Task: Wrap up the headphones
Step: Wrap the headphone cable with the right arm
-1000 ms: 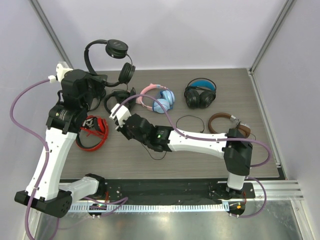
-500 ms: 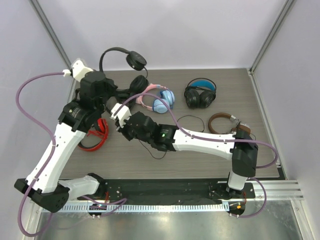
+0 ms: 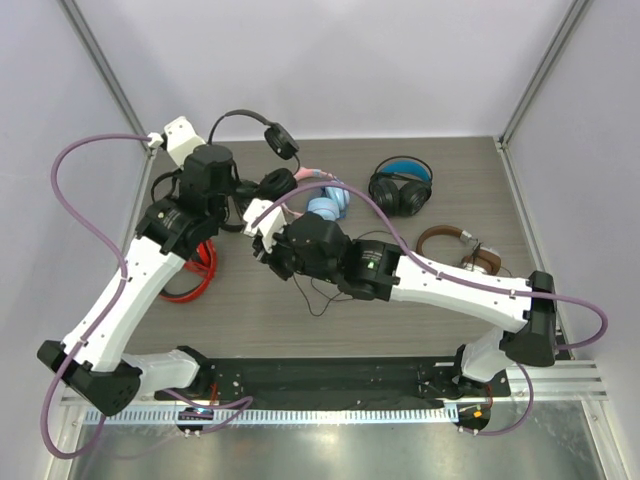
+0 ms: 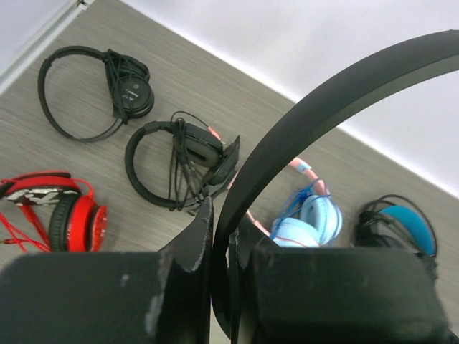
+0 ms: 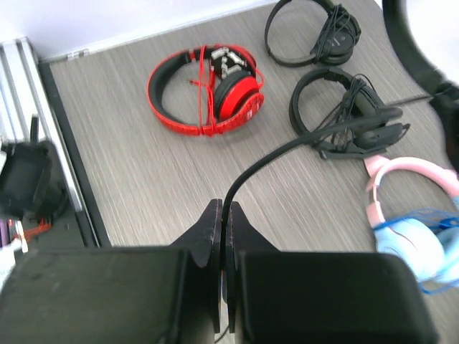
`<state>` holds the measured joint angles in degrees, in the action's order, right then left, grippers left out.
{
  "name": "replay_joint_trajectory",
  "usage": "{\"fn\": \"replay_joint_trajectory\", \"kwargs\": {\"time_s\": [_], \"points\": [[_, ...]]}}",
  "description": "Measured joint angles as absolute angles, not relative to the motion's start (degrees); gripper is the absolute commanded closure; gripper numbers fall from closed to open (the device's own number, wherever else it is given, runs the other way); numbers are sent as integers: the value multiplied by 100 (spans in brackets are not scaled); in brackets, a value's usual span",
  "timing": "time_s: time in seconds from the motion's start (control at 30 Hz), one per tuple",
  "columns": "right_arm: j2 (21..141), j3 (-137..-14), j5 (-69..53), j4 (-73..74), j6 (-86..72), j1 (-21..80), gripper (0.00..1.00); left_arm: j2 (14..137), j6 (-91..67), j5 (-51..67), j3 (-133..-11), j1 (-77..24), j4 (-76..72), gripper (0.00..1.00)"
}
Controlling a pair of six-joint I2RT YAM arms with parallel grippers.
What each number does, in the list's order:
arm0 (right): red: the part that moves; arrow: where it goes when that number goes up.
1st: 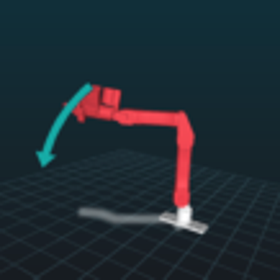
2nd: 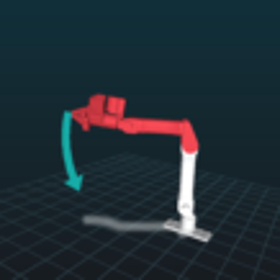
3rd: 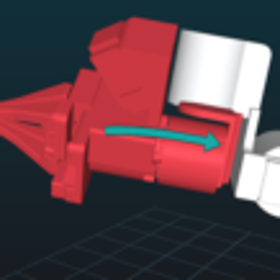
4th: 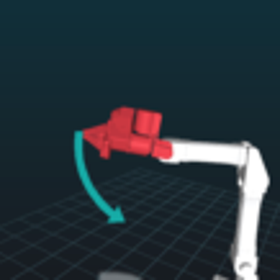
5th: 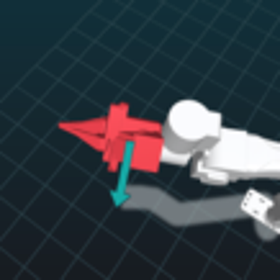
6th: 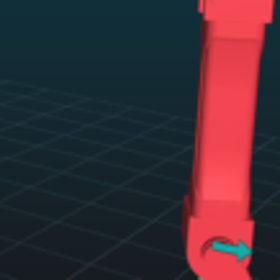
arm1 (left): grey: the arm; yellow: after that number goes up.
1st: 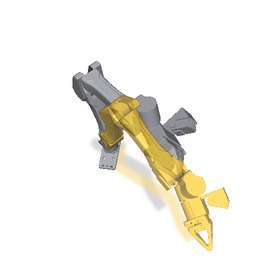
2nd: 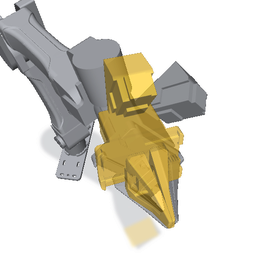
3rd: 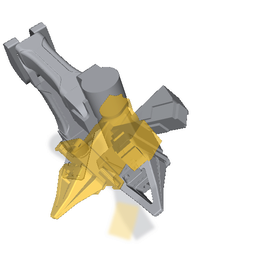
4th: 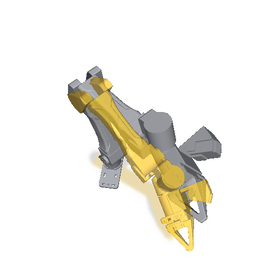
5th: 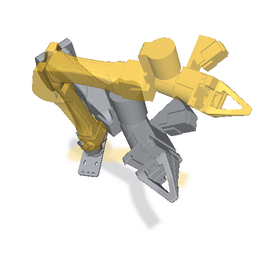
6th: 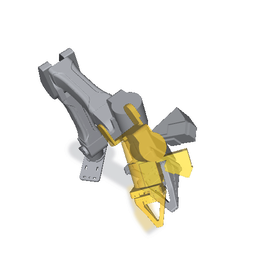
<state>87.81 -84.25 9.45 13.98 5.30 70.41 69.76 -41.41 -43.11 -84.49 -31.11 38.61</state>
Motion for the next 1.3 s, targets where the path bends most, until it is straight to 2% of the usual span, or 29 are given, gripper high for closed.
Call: {"fn": "replay_joint_trajectory", "kwargs": {"time_s": [0.27, 0.53, 0.93, 1.3], "points": [[8735, -9273, 943, 2700, 1234, 7041, 99, 7026, -3675, -4407, -8313, -3177, 3844, 100], [8722, -9424, 1927, 3162, 2102, 7046, 99, 7046, -3260, -4390, -8206, -3218, 3789, 100], [8272, -9076, 3542, 2429, 3363, 7046, 99, 7046, -2923, -3688, -7856, -3218, 3695, 100], [8189, -8855, 4139, 1579, 4215, 6943, 99, 6895, -2351, -2982, -7498, -3218, 3590, 100]]}}
